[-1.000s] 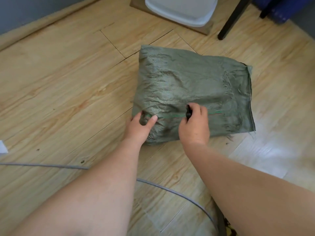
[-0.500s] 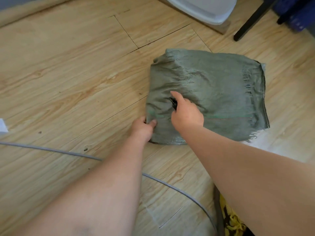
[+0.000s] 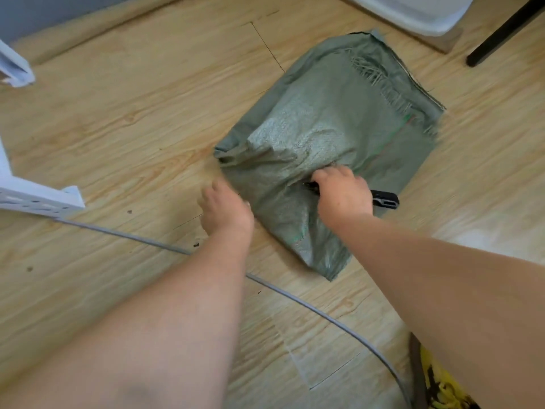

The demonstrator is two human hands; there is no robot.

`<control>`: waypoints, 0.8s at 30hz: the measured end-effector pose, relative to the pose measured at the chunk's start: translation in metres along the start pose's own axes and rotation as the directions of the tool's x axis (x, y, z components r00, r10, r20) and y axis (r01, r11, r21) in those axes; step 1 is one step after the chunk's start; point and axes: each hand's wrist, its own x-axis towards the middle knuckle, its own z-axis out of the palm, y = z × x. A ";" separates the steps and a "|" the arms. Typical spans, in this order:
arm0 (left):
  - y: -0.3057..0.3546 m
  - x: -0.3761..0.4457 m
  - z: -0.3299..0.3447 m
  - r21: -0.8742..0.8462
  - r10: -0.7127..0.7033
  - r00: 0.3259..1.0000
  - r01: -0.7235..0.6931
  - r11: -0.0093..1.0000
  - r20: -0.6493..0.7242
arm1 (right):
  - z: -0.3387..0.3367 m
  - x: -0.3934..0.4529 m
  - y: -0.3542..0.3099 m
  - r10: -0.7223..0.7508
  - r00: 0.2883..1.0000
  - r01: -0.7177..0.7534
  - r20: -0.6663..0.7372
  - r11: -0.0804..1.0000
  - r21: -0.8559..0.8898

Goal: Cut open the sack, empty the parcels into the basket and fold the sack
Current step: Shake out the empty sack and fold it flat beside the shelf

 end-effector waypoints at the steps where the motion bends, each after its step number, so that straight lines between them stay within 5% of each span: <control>1: 0.004 0.011 -0.008 0.006 0.148 0.967 -0.150 0.989 -0.206 | 0.001 -0.007 0.003 0.040 0.996 -0.038 -0.085 0.999 0.021; 3: 0.016 0.030 -0.018 0.153 0.417 0.870 -0.389 0.908 -0.263 | 0.007 -0.025 0.010 0.148 0.975 -0.130 -0.167 0.985 0.113; 5: 0.035 0.041 -0.023 0.278 0.502 0.858 -0.459 0.844 -0.108 | 0.019 -0.046 0.014 0.415 0.901 -0.355 -0.125 0.873 0.333; 8: 0.046 0.041 -0.018 0.208 0.323 0.946 -0.316 0.926 0.002 | 0.037 -0.063 0.021 0.796 0.558 -0.723 0.233 0.329 0.608; 10: 0.041 0.036 -0.009 0.058 0.191 0.981 -0.192 0.980 0.031 | 0.041 -0.064 0.028 0.784 0.400 -0.852 0.475 0.127 0.508; 12: 0.033 0.030 -0.001 0.022 0.125 0.991 -0.126 0.992 0.046 | 0.039 -0.060 0.030 0.672 0.418 -0.894 0.611 0.185 0.408; 14: 0.023 0.026 0.006 -0.001 0.085 0.988 -0.086 0.996 0.131 | 0.041 -0.049 0.033 0.645 0.514 -0.831 0.566 0.212 0.514; 17: 0.016 0.019 0.017 -0.263 -0.017 0.931 0.121 0.957 0.364 | 0.033 -0.029 0.044 0.727 0.604 -0.618 0.325 0.170 0.767; 19: 0.016 0.013 0.025 -0.453 -0.062 0.885 0.296 0.841 0.462 | 0.028 -0.024 0.050 0.780 0.611 -0.522 0.136 0.268 0.810; 21: 0.019 0.007 0.038 -0.498 -0.046 0.932 0.233 0.835 0.358 | 0.025 -0.032 0.050 0.777 0.628 -0.474 -0.030 0.413 0.778; 24: 0.023 -0.006 0.045 -0.047 0.193 0.979 -0.196 0.980 -0.059 | 0.032 -0.048 0.047 0.642 0.748 -0.397 -0.168 0.636 0.662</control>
